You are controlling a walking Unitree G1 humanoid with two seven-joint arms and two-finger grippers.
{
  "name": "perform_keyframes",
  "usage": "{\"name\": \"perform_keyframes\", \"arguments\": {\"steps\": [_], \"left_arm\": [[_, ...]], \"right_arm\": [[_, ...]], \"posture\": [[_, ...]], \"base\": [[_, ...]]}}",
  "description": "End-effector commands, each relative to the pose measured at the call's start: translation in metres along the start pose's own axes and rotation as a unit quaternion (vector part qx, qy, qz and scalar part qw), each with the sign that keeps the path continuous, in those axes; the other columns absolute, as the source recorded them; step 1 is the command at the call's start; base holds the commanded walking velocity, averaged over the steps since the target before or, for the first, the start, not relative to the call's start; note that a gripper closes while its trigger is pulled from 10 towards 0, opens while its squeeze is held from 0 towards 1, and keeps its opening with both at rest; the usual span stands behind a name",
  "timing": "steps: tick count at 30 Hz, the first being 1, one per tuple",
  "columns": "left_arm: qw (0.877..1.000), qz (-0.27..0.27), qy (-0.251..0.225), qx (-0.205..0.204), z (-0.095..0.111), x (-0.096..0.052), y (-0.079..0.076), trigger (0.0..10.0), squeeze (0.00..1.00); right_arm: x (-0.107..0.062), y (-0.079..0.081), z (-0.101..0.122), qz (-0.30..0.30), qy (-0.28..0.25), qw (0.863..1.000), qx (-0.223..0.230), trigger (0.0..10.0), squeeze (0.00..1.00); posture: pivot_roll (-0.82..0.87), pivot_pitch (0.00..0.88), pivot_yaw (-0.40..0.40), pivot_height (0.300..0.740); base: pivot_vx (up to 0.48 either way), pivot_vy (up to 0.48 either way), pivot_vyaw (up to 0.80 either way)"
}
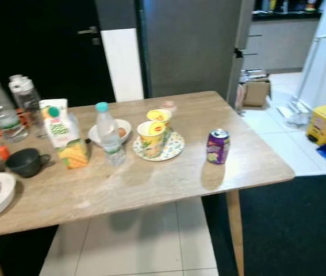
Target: Restocking fridge
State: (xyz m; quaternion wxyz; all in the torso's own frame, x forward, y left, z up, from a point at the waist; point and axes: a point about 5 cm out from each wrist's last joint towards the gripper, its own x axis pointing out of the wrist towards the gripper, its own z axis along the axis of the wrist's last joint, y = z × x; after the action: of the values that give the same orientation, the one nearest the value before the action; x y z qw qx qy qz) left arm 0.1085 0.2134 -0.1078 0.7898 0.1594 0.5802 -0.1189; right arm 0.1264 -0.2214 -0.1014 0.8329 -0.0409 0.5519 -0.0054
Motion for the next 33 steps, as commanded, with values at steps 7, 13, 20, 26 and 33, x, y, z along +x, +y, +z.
{"name": "perform_keyframes", "arguments": {"steps": [7, 13, 20, 26, 33], "left_arm": [[1.0, 0.005, 0.002, -0.013, -0.0025, 0.0005, -0.0042, 10.0, 0.0], [1.0, 0.008, 0.004, -0.015, -0.0041, 0.0003, -0.0039, 10.0, 0.0], [1.0, 0.01, 0.003, -0.024, -0.0042, 0.0004, -0.0046, 10.0, 0.0], [1.0, 0.011, 0.002, -0.027, -0.0037, 0.0005, -0.0049, 10.0, 0.0], [0.999, 0.011, 0.0, -0.036, -0.0022, 0.001, -0.0063, 10.0, 0.0]], "right_arm": [[0.0, 0.001, -0.0013, 0.003, 0.003, 1.0, 0.003, 10.0, 0.0], [-0.0002, 0.0006, -0.0022, 0.003, 0.003, 1.0, 0.003, 10.0, 0.0], [-0.0006, -0.0001, -0.0047, 0.002, 0.006, 1.0, 0.004, 10.0, 0.0], [-0.0005, -0.0006, -0.0021, -0.001, -0.003, 1.0, -0.002, 10.0, 0.0], [-0.0004, -0.0022, 0.0012, -0.001, -0.01, 1.0, 0.005, 10.0, 0.0]], "posture": [[-0.06, 0.0, 0.042, 0.74], [-0.06, 0.0, 0.045, 0.74], [-0.06, 0.0, 0.043, 0.74], [-0.06, 0.0, 0.042, 0.74], [-0.06, 0.0, 0.038, 0.74]], "base": [[0.0, 0.0, -0.8], [0.0, 0.0, -0.8], [0.0, 0.0, -0.8], [0.0, 0.0, -0.67], [0.0, 0.0, 0.0]]}}
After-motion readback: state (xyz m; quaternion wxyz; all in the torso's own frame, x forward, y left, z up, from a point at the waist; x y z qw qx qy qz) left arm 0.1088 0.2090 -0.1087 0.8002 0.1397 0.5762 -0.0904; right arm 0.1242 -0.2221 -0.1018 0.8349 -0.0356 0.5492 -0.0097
